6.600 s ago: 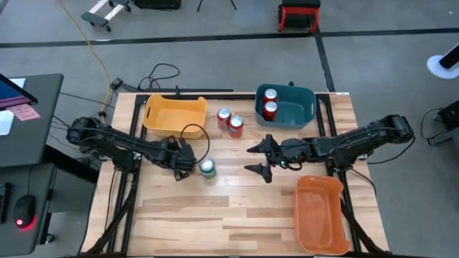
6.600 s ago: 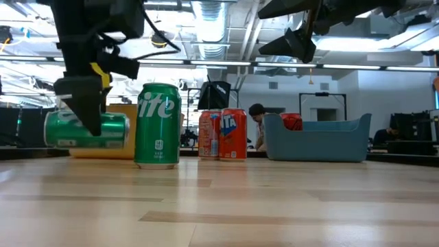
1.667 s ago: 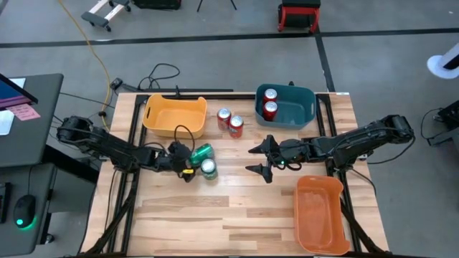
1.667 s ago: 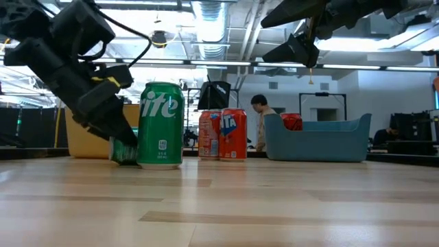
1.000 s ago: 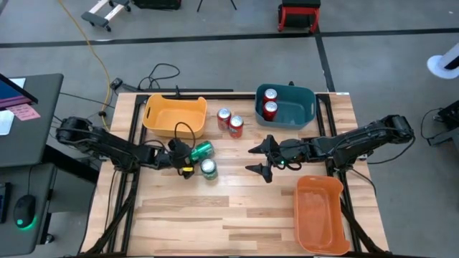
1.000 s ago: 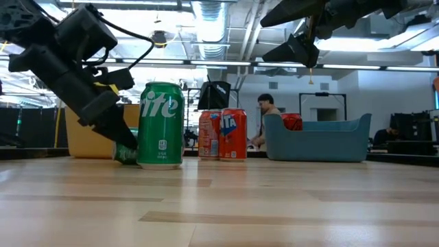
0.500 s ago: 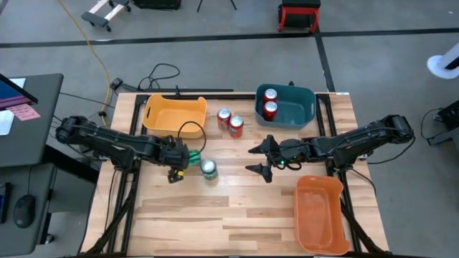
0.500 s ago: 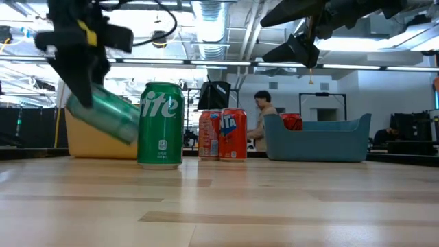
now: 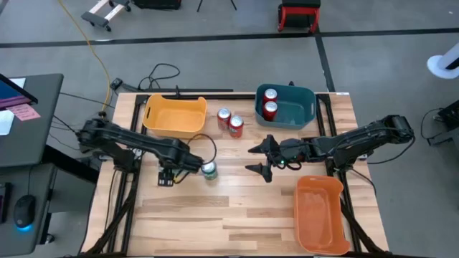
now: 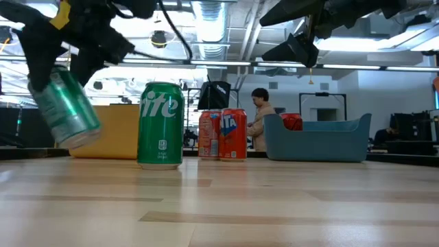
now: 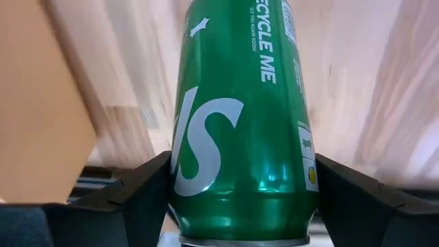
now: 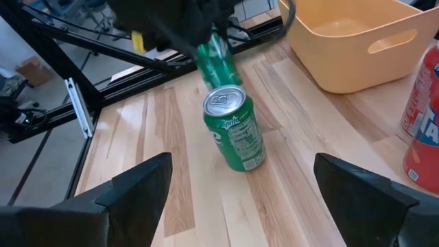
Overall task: Sort soda cans
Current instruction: Put the left green soda can into the yellow bin
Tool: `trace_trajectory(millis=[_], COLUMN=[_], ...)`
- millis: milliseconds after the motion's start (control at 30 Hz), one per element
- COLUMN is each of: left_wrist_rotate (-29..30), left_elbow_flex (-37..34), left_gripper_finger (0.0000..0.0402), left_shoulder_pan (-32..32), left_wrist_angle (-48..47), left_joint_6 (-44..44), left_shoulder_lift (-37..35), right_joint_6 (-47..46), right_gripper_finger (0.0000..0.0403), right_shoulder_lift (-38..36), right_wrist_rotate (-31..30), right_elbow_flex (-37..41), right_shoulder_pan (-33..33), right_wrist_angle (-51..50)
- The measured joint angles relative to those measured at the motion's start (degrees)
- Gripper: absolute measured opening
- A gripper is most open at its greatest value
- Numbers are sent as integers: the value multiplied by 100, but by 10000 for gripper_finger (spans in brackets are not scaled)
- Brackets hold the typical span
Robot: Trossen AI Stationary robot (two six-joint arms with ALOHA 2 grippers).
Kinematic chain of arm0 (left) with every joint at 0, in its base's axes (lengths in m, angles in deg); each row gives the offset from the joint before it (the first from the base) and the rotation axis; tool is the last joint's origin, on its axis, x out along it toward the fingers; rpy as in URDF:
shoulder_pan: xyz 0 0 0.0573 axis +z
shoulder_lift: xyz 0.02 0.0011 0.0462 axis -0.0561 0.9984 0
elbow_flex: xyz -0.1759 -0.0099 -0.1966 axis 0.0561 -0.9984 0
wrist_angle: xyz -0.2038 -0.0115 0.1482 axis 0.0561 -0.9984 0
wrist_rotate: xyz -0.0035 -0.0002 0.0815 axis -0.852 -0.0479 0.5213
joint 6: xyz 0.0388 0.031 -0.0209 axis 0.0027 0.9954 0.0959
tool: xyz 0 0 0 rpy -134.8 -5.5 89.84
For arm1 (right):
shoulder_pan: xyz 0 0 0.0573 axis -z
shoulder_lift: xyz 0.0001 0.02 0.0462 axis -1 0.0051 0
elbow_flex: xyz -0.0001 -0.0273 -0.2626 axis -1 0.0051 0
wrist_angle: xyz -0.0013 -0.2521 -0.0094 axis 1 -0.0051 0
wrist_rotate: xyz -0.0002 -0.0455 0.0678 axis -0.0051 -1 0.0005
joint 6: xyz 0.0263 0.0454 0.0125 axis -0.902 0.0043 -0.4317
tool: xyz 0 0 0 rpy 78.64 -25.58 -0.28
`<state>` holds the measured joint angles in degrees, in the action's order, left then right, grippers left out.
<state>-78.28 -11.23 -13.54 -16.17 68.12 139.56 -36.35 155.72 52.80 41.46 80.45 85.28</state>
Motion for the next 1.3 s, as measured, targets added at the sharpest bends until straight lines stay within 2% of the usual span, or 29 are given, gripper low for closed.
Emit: trace_trajectory(millis=[133,367,533,833,1067,1300], left_wrist_rotate=[-151,-351,-318,-282,-331,-138], left_elbow_flex=[167,504,529,529,527,520], left_gripper_finger=[301,302,307,363,369,370], left_shoulder_pan=[0,0,0,4,-2,-22], left_wrist_angle=[-214,-200,-214,-206,-216,414], left_joint_6=[299,465,275,-177,-541,-958], left_shoulder_lift=[526,901,904,904,857,57], right_joint_6=[0,20,46,58,59,46], right_gripper_finger=[376,376,376,376,376,376], right_shoulder_lift=[0,0,1,2,2,1], right_wrist_rotate=[-2,-6,-15,-23,-26,-26], right_elbow_flex=[0,0,0,0,0,0], right_shoulder_pan=[0,18,45,42,42,26], right_wrist_angle=[-2,-46,-68,-66,-105,-145])
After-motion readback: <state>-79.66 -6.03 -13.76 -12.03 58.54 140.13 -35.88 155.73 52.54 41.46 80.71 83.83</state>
